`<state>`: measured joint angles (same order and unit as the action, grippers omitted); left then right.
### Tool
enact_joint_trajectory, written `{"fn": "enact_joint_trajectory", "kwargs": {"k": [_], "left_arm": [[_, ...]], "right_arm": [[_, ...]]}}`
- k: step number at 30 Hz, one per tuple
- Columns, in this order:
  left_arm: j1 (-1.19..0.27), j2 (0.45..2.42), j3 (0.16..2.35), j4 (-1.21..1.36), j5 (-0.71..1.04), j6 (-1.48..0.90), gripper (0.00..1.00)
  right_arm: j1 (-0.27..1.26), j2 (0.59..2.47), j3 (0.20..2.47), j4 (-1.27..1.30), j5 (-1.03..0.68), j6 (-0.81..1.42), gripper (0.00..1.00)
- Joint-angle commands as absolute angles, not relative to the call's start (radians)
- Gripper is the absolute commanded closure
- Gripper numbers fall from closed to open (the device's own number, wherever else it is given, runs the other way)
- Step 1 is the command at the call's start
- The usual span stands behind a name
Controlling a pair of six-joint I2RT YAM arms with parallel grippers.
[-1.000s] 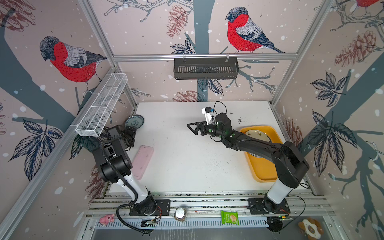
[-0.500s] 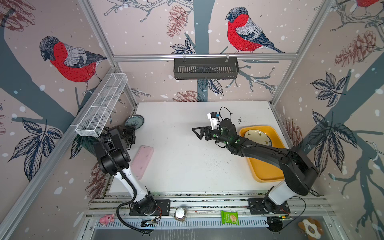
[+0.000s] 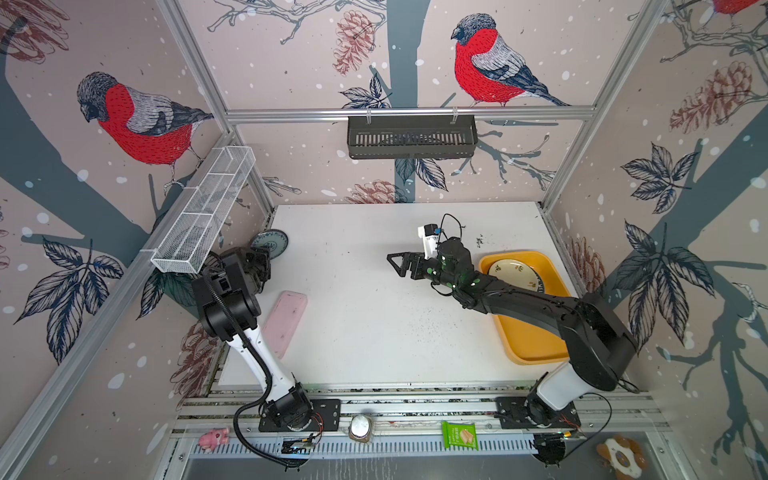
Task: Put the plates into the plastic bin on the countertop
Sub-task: 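Grasp the blue-and-white plate's rim with the left gripper and lift it upright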
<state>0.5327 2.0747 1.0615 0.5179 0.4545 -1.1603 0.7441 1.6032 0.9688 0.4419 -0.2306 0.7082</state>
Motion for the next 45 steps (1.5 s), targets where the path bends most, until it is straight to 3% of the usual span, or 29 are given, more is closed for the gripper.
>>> {"fn": "enact_joint_trajectory", "kwargs": {"k": [1,7,13,20,33,45], "left_arm": [[0.522,2.091,1.041,0.354,0.359,-1.204,0.32],[0.515,2.117,1.037,0.365,0.354,-1.238,0.46],[0.511,2.143,1.037,0.392,0.380,-1.270,0.78],[0.508,2.138,1.030,0.391,0.383,-1.270,0.89],[0.486,2.111,1.005,0.481,0.419,-1.260,0.95],[0.369,1.975,1.019,0.491,0.529,-1.147,0.97]], "right_arm": [[0.737,1.595,0.970,0.417,-0.194,0.727,0.00],[0.725,1.567,0.938,0.405,-0.163,0.761,0.00],[0.715,1.546,0.925,0.389,-0.146,0.769,0.00],[0.713,1.544,0.907,0.402,-0.140,0.787,0.00],[0.710,1.515,0.868,0.409,-0.114,0.805,0.00],[0.704,1.517,0.864,0.419,-0.116,0.811,0.00]]}}
